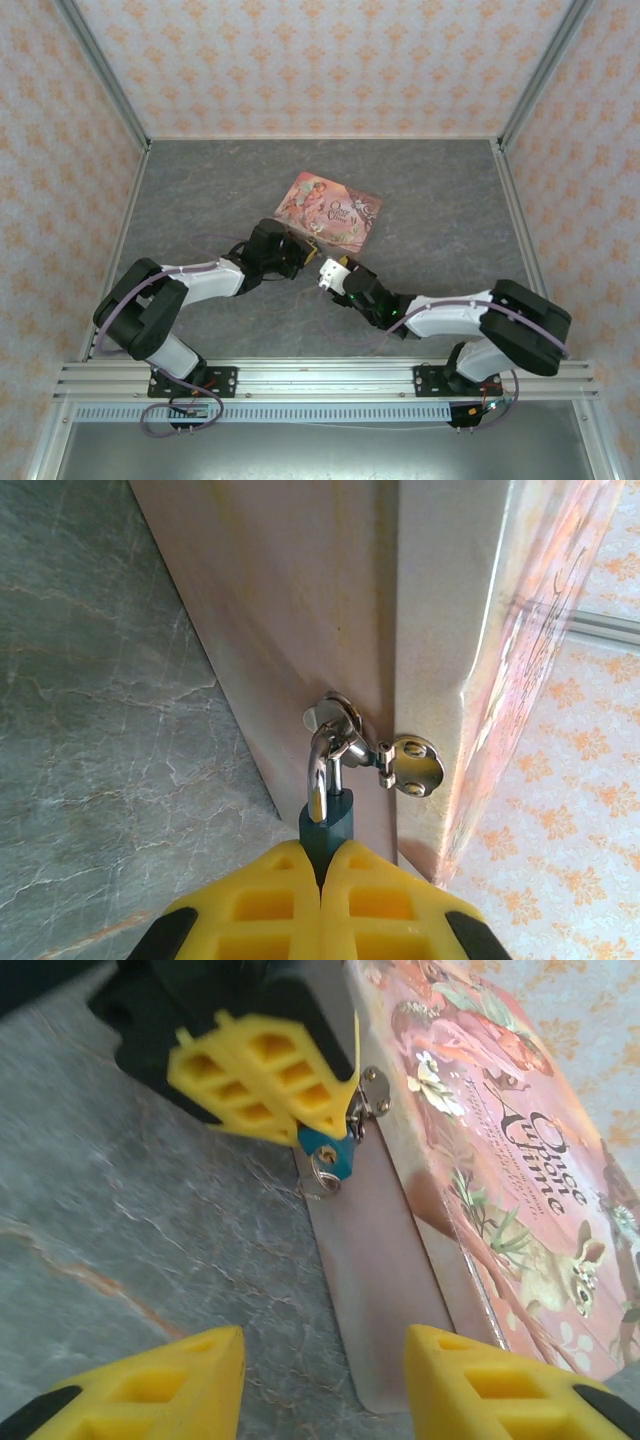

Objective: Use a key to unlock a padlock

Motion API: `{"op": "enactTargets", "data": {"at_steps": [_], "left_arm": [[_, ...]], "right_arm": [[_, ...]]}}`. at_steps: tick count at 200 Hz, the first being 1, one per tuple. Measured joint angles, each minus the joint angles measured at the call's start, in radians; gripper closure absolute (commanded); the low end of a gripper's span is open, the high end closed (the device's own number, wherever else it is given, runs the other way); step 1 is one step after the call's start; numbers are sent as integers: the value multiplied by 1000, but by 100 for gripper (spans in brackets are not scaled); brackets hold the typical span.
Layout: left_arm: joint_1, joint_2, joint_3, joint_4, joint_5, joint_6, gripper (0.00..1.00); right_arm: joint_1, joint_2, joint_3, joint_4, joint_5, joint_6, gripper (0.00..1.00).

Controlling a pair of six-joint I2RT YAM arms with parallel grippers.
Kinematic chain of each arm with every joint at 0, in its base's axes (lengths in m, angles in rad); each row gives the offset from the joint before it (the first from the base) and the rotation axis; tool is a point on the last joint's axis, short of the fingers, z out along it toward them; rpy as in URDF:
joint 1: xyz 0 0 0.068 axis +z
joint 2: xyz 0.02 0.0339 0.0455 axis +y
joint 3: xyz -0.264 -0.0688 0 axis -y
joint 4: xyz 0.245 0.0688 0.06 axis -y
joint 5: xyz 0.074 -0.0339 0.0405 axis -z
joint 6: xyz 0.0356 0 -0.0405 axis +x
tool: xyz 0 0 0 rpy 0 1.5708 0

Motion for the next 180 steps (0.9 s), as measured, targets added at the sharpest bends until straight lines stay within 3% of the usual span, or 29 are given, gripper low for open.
{"op": "enactTargets", "data": {"at_steps": [95, 123, 180], "left_arm": [[-10, 0, 12, -14, 17, 0, 100], [-10, 0, 12, -20, 17, 0, 100], [-10, 0, 13, -22, 17, 0, 100]], "right_arm": [[2, 190, 55, 199, 61, -114, 58], [0, 224, 86, 224, 61, -124, 67], [-18, 253, 100, 235, 61, -129, 77]]}}
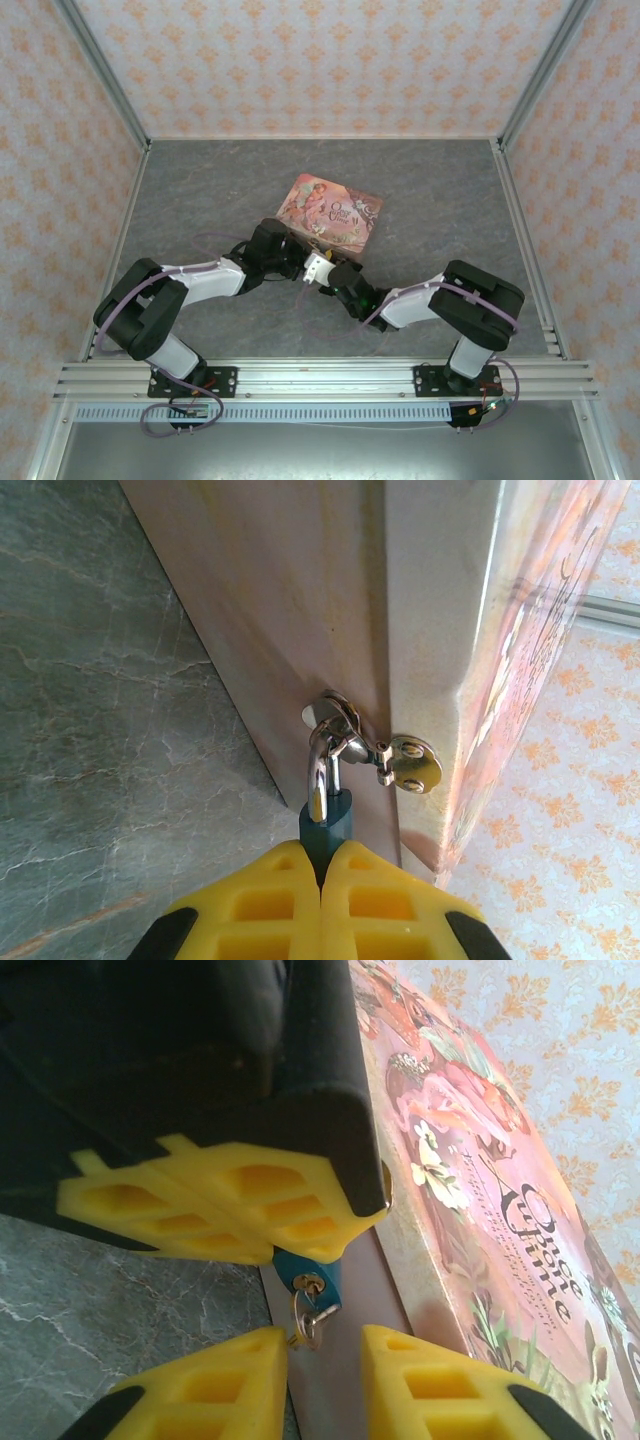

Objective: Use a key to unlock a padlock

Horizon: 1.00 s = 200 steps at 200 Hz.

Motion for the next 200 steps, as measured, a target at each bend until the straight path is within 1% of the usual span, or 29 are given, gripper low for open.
{"op": "enactTargets", "data": {"at_steps": [39, 68, 113, 159, 200], "left_arm": [[-2, 0, 4, 0, 3, 0, 100], [-2, 0, 4, 0, 3, 0, 100], [-2, 0, 6, 0, -2, 0, 100], [-2, 0, 10, -1, -5, 0, 100], [-2, 0, 10, 0, -10, 0, 100]], "right_arm": [[-7, 4, 11, 1, -5, 0, 78], [-11, 5, 13, 0, -16, 4, 84], [-13, 11, 13, 1, -19, 11, 100], [-20, 11, 13, 2, -27, 42, 100], [-37, -1, 13, -7, -71, 131, 100]]}}
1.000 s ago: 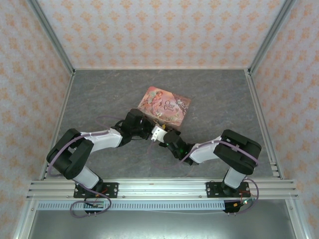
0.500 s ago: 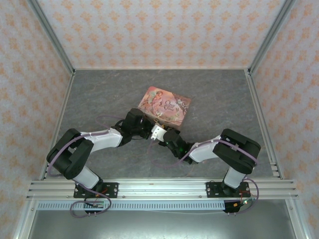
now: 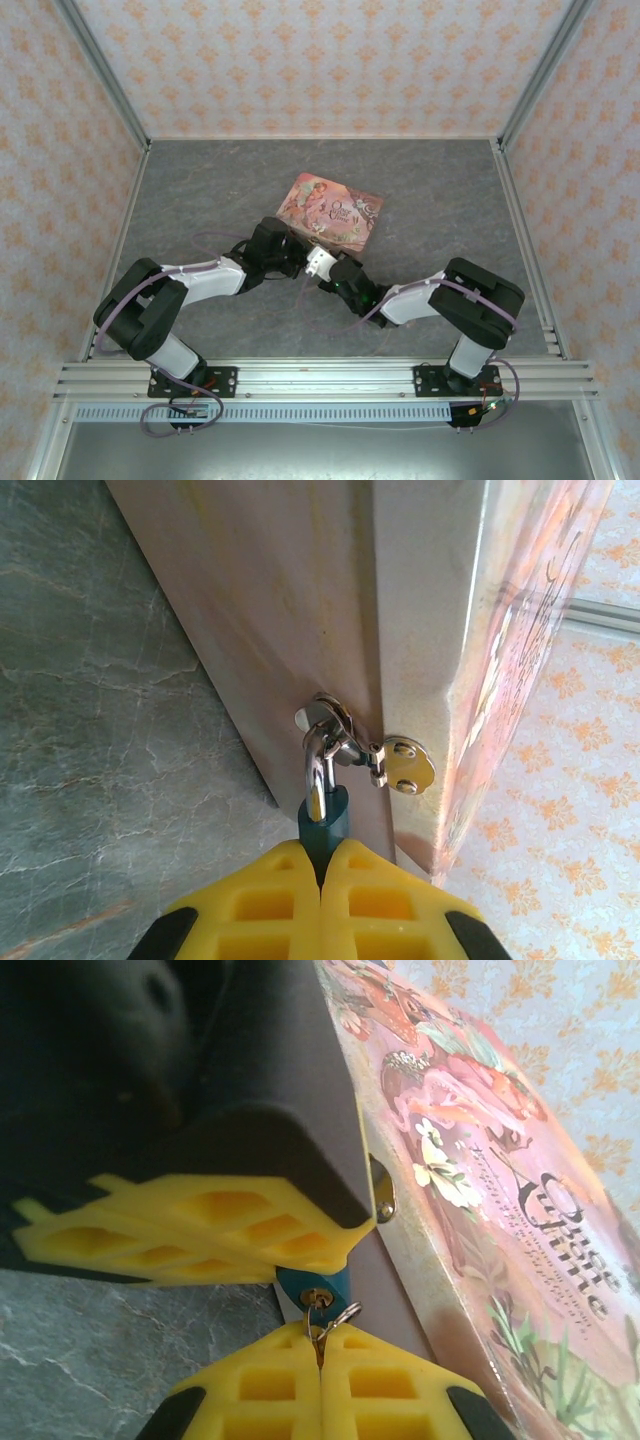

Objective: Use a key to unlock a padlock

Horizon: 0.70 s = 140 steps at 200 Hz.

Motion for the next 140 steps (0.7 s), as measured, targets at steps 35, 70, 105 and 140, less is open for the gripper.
{"op": "enactTargets", "data": {"at_steps": [35, 70, 105, 140], "left_arm": [[0, 0, 6, 0, -3, 0, 100], [0, 0, 6, 0, -14, 0, 100], [0, 0, 6, 0, -16, 0, 100], [0, 0, 6, 0, -25, 0, 100]], "right_arm": [[-19, -19, 4, -32, -52, 133, 100], [-29, -19, 13, -46, -77, 282, 100], [-35, -19, 13, -45, -100, 413, 100], [-37, -4, 13, -25, -110, 492, 100]]}}
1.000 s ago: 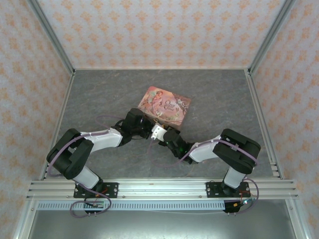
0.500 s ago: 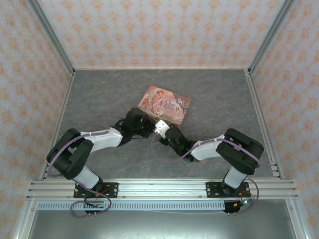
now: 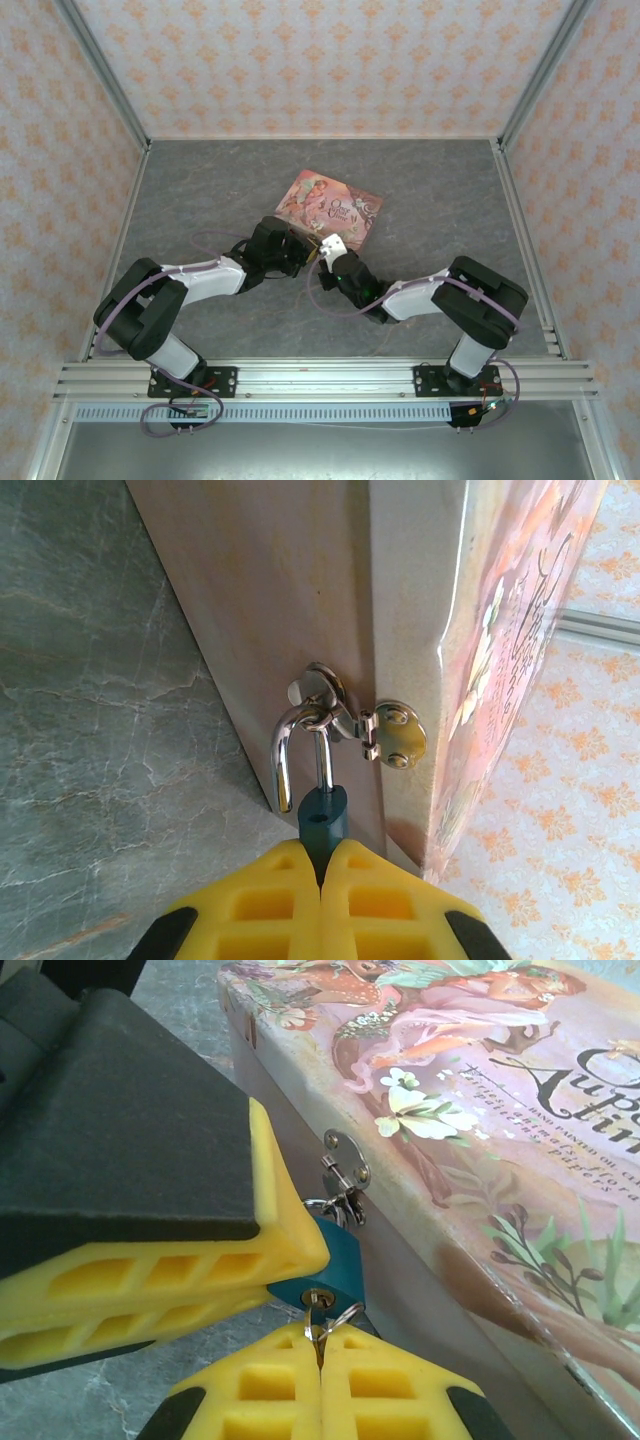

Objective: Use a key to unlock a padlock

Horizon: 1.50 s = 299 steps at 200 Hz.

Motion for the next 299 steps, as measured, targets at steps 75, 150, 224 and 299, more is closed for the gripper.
{"op": "enactTargets", "data": {"at_steps": [75, 150, 224, 299], "left_arm": [[-16, 0, 1, 0, -2, 42, 60], [23, -114, -41, -96, -20, 105, 44], [62, -389, -65, -340, -180, 241, 35], [69, -488, -65, -512, -305, 352, 30]], "right_arm": [[-8, 2, 0, -2, -11, 132, 100], [-11, 2, -21, 26, -68, 370, 100], [-14, 23, -66, 127, -132, 749, 100], [-14, 82, -104, 251, -149, 1107, 99]]}}
